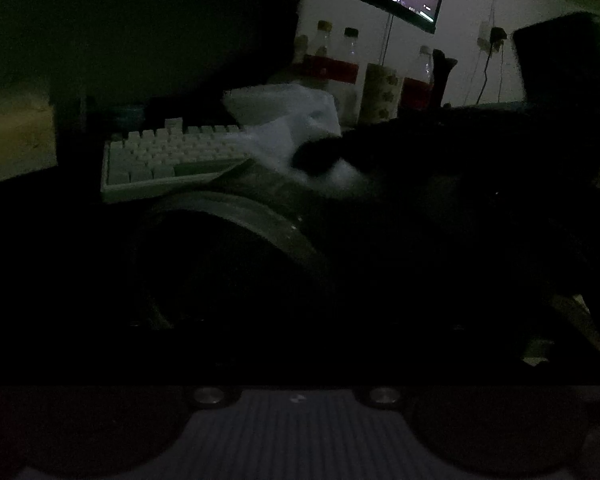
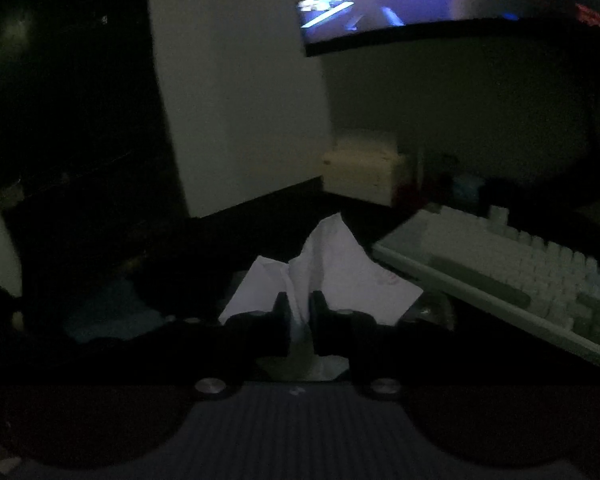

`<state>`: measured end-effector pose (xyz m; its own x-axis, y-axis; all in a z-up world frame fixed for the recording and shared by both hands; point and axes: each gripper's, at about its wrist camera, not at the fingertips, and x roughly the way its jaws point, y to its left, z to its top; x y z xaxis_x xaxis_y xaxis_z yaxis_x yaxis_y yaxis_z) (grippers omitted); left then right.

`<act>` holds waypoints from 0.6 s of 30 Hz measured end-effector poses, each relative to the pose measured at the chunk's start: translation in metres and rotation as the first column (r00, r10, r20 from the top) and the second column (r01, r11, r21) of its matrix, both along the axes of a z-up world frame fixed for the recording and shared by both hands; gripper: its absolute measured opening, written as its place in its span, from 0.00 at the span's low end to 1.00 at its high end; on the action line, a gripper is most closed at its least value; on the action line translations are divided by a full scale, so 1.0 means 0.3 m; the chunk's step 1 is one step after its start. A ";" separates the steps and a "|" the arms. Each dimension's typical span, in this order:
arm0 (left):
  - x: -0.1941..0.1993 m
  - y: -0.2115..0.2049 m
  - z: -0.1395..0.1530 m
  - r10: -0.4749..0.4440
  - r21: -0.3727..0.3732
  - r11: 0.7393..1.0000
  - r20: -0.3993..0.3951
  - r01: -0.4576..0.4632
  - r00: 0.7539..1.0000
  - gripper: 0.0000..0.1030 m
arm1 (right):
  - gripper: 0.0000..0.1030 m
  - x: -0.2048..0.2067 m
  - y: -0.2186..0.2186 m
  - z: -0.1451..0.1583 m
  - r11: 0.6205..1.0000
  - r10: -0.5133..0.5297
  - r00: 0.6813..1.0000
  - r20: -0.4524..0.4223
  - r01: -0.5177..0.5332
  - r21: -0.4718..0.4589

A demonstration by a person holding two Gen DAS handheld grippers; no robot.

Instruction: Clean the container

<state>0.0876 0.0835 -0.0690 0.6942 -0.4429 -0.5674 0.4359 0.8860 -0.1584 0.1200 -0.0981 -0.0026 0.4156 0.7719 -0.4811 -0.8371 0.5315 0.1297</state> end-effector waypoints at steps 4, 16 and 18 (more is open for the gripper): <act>0.011 0.010 -0.001 0.014 -0.011 1.000 -0.001 -0.014 1.000 0.49 | 0.12 0.051 -0.022 -0.009 0.997 -0.079 0.997 -0.021 0.078 -0.022; 0.027 0.048 -0.003 0.045 -0.028 0.999 0.005 -0.045 0.999 0.50 | 0.13 0.056 0.023 -0.005 1.000 -0.012 0.997 -0.077 0.014 0.020; 0.027 0.047 -0.003 0.050 -0.026 0.998 0.009 -0.050 0.999 0.50 | 0.12 0.040 0.041 -0.008 1.000 0.015 0.998 -0.067 -0.013 0.021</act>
<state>0.0956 0.0975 -0.0700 0.7208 -0.4223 -0.5496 0.3930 0.9022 -0.1778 0.1321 -0.0859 -0.0051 0.3717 0.7875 -0.4917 -0.8334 0.5164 0.1970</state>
